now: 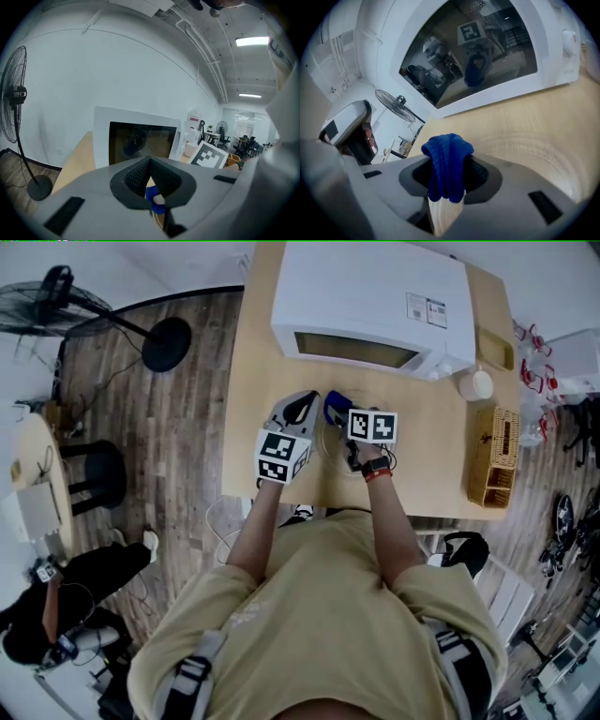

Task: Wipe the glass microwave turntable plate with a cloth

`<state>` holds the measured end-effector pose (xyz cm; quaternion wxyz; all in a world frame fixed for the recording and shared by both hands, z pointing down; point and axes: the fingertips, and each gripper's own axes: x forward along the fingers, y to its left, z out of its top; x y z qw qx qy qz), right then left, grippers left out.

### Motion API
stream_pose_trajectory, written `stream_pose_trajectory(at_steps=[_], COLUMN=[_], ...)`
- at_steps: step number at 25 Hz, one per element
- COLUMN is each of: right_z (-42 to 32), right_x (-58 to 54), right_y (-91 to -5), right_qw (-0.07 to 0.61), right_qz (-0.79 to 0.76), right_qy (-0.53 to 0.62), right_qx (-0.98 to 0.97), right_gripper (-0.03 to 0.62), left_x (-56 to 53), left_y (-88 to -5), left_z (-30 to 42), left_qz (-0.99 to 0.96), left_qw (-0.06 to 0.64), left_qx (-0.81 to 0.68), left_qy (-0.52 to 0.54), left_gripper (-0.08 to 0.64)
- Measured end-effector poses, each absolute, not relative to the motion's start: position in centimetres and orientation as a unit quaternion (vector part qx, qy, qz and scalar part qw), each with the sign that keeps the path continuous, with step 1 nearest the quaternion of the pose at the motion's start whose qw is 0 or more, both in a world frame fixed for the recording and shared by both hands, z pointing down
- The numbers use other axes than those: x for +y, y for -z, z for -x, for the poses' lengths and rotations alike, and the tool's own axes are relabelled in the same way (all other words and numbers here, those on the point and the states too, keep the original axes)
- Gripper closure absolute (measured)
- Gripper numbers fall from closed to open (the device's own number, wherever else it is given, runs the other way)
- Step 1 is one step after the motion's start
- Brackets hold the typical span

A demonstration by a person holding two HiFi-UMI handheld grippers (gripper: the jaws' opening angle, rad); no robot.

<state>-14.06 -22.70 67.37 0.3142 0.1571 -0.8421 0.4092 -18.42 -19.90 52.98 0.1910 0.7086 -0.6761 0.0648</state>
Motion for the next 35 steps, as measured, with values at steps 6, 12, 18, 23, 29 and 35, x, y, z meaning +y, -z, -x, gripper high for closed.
stream_pose_trajectory(at_steps=[6,12,18,23,29,35], right_z=[14.3,13.7,13.6,13.3,12.5,11.9], right_x=[-23.0,-23.6,-23.7,-24.0,-24.4,-24.9], right_y=[-68.5,-69.0,-69.2,-69.3,-69.3,-69.4], right_qw=[0.321,0.334,0.343,0.341,0.328,0.321], right_qz=[-0.147,-0.159,-0.152,-0.15,-0.157,-0.166], right_qy=[-0.414,-0.391,-0.38,-0.389,-0.404,-0.418], right_qx=[-0.839,-0.843,-0.845,-0.843,-0.839,-0.834], right_gripper=[0.446,0.446,0.446,0.447,0.448,0.451], left_x=[-20.2,-20.9,-21.4,-21.9,-22.4,-22.9], left_y=[-54.3,-54.9,-55.8,-56.1,-56.4,-56.6], left_z=[18.1,17.6,17.0,16.5,15.6,14.8], left_qz=[-0.708,-0.709,-0.707,-0.708,-0.712,-0.718], left_qw=[0.203,0.205,0.211,0.211,0.216,0.215], left_qx=[-0.673,-0.671,-0.671,-0.669,-0.664,-0.657], left_qy=[-0.073,-0.073,-0.075,-0.077,-0.08,-0.082], left_gripper=[0.541,0.541,0.541,0.541,0.541,0.541])
